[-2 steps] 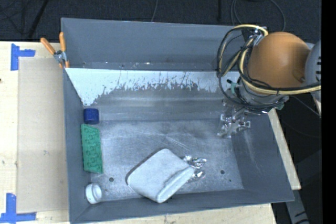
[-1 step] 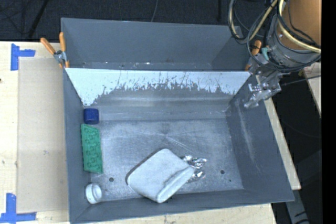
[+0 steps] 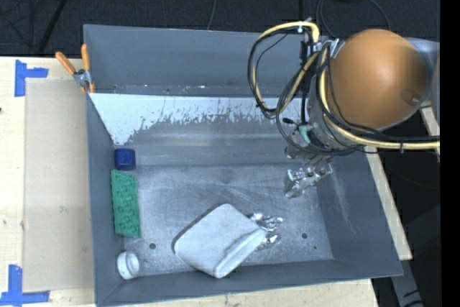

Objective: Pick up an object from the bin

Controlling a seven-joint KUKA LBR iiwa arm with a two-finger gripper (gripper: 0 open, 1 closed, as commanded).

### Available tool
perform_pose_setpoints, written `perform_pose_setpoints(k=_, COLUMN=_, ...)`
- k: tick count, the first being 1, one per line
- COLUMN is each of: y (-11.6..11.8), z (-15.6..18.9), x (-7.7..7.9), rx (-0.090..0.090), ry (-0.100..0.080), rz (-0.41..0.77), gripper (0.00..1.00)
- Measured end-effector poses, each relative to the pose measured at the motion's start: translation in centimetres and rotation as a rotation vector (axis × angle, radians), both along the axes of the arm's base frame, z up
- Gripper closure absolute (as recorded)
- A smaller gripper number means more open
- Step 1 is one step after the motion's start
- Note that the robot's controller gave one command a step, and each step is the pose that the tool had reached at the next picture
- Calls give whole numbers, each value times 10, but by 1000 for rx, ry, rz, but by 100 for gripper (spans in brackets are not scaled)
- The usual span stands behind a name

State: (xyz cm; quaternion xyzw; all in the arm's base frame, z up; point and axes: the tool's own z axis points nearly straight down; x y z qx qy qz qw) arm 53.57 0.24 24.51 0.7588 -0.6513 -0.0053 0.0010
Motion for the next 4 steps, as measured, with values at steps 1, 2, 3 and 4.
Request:
perform_pose_setpoints(k=1, y=-43, z=-81, x=17, rx=-6, ry=0, rz=-189, gripper=100)
perform_pose_setpoints(k=2, y=-99, z=-90, x=86, rx=-4, ry=-9, rz=40, gripper=100)
perform_pose_setpoints(k=3, y=-137, z=-52, x=62, rx=-3, ry=-10, rz=253, gripper=100)
perform_pose_setpoints(k=4, y=-145, z=-87, x=39, rx=-2, ry=-3, rz=52, gripper=100)
